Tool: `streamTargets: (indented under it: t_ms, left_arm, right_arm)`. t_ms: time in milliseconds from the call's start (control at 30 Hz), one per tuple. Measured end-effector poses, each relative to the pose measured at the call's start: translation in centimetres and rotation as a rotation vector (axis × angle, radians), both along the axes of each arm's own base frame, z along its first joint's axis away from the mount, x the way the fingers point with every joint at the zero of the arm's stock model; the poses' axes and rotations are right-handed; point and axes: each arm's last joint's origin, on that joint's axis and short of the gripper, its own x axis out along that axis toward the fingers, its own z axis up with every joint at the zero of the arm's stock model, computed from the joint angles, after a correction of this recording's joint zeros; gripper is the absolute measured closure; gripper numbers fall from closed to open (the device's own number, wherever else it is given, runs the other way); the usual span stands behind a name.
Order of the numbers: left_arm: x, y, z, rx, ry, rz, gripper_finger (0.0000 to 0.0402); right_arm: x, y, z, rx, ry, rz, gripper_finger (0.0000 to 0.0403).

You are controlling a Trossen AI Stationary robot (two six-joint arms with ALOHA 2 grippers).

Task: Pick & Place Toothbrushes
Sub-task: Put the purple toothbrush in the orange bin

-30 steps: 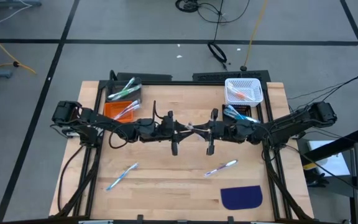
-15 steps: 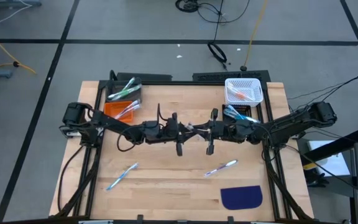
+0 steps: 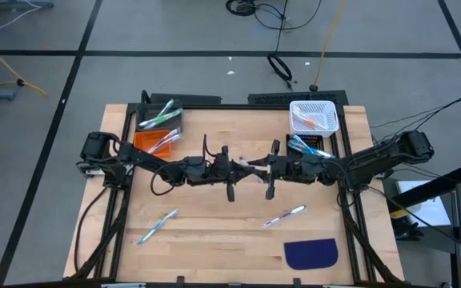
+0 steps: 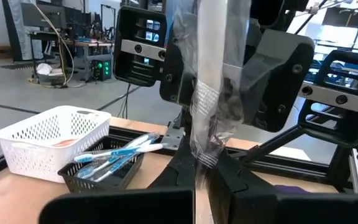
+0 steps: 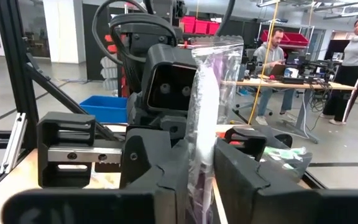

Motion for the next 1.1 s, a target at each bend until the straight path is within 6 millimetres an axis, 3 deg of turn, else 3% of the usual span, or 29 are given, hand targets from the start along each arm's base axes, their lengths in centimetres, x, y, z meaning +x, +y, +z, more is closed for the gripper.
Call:
streamTargets:
  t_ms: [233, 500, 833, 1100]
  left_arm:
    - [-0.5, 0.2, 0.5, 0.027, 0.064, 0.048, 0.0399]
    - [-3.3, 0.9, 2.7, 0.077, 0.274, 0.200, 0.0399]
    - [-10.6, 2.2, 4.3, 0.047, 0.651, 0.459, 0.0399]
    - [-16.0, 3.1, 4.3, -0.004, 0.854, 0.703, 0.0399]
  right_arm:
    - [0.0, 0.0, -0.1, 0.002, 0.006, -0.001, 0.0314]
    - [0.0, 0.1, -0.4, -0.004, 0.040, 0.010, 0.0311]
    - [0.0, 0.0, -0.6, -0.007, 0.058, 0.004, 0.0312]
    - [0.0, 0.0, -0.6, -0.008, 0.065, 0.003, 0.0314]
